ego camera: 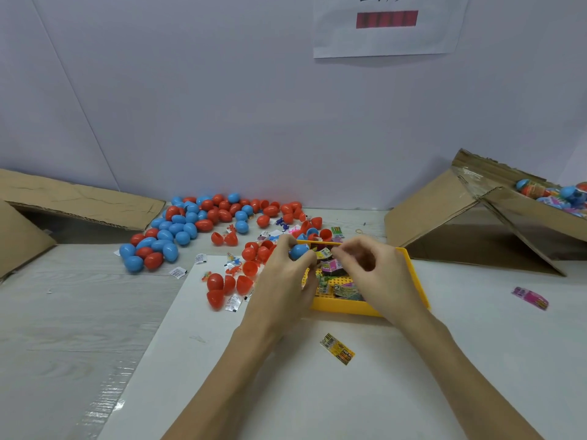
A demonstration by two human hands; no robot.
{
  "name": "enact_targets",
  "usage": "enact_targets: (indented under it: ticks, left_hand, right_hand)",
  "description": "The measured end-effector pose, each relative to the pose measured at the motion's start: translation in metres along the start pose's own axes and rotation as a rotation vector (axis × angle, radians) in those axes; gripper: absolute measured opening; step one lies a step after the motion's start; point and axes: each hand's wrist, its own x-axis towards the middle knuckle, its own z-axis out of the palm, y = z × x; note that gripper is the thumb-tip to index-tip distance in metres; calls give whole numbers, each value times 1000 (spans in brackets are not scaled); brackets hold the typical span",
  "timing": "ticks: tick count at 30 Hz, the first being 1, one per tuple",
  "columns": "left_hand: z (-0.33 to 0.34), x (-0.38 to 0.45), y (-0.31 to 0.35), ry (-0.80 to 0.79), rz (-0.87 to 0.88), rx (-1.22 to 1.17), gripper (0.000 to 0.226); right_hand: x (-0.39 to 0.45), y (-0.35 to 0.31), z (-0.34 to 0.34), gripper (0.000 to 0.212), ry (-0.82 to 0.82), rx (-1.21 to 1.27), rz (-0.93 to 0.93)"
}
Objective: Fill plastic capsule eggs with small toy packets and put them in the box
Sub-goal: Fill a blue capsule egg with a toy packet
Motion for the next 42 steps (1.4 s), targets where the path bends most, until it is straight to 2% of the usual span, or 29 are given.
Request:
enact_targets:
  ticks: [2, 3, 6, 11, 14, 19, 24, 29, 42]
  left_hand:
    - [-1, 0, 0, 20, -24, 24, 9]
    - [-1, 0, 1, 26, -25, 29, 9]
    - [2, 0, 2, 13, 39, 16, 11]
    - [5, -1, 3, -26, 128, 11, 15]
    - [5, -1, 0, -34, 110, -49, 19]
    - [6, 1, 7, 7, -49, -355, 34]
    - [7, 1, 7, 11, -244, -548, 28]
    - [6, 2, 8, -17, -260, -547, 27]
    - [3, 1, 8, -53, -285, -509, 29]
  right_hand:
    - [-1, -5, 3, 40, -86, 135, 139]
    - [-2, -6, 5, 44, -138, 128, 179]
    - [-5, -7, 11, 30, -125, 87, 229]
    - [-4, -5, 9, 6, -65, 227, 282]
    - [-4, -3, 7, 4, -6, 186, 292]
    - [2, -2, 3, 15, -5, 272, 383]
    - [1, -5, 3, 30, -41, 290, 380]
    - [0, -6, 2, 30, -95, 210, 322]
    - [1, -2, 5, 35, -137, 231, 332]
